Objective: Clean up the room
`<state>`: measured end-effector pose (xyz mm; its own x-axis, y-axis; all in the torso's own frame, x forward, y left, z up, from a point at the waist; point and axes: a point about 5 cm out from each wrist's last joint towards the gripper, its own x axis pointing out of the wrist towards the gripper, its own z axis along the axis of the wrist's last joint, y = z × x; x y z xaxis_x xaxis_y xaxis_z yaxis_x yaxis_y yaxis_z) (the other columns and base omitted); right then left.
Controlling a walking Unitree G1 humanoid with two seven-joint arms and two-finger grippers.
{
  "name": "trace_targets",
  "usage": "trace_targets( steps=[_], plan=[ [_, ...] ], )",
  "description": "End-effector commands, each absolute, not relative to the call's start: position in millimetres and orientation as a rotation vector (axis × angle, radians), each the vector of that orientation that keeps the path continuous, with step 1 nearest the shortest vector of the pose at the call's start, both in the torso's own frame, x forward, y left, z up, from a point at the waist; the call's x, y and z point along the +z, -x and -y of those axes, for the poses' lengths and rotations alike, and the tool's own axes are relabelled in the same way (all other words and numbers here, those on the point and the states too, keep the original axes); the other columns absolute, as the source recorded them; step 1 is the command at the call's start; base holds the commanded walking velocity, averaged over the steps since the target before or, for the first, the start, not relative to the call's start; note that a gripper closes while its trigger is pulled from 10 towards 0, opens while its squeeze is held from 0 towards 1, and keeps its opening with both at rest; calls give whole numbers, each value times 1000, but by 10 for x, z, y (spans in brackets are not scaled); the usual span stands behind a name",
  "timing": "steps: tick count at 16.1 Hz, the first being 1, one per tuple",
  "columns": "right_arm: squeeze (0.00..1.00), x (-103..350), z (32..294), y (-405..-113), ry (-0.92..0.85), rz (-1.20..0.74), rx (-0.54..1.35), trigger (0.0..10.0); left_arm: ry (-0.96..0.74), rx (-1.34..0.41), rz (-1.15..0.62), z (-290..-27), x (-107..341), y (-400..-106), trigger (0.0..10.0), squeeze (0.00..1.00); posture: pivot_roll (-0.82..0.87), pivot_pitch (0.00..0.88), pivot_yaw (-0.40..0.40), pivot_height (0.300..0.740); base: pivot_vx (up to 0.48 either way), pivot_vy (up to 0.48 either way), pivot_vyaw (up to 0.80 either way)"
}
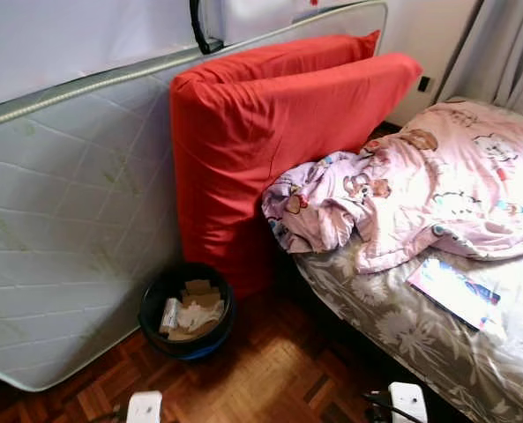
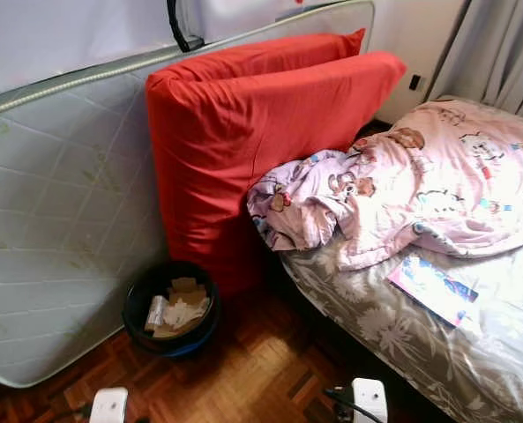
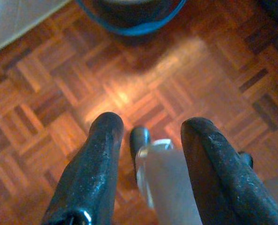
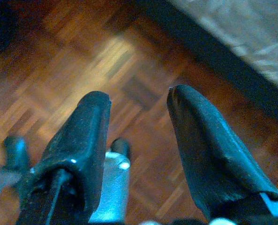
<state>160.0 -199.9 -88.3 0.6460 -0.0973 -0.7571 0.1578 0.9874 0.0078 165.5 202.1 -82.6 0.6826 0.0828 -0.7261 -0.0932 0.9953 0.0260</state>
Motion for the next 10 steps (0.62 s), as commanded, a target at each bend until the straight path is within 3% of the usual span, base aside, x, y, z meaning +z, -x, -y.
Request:
trace_targets(
  steps=[1, 3, 4, 10],
  plan=[
    [0, -859, 2061, -1593, -79, -810, -229, 10000, 14, 94, -818, -2024, -834, -1644, 10000, 0, -21, 0, -5, 740, 0, 0, 0],
    [0, -259, 2188, -2496, -15, -461, -226, 10000, 13, 89, -810, -2038, -819, -1681, 10000, 0, -34, 0, 7, 740, 0, 0, 0],
    [0, -63, 2175, -2705, -12, -359, -194, 10000, 5, 92, -813, -2061, -819, -1676, 10000, 0, -36, 0, 12, 740, 0, 0, 0],
    [0, 290, 1979, -2902, -16, -85, -116, 10000, 8, 118, -814, -2134, -835, -1592, 10000, 0, -11, 0, -7, 740, 0, 0, 0]
  ],
)
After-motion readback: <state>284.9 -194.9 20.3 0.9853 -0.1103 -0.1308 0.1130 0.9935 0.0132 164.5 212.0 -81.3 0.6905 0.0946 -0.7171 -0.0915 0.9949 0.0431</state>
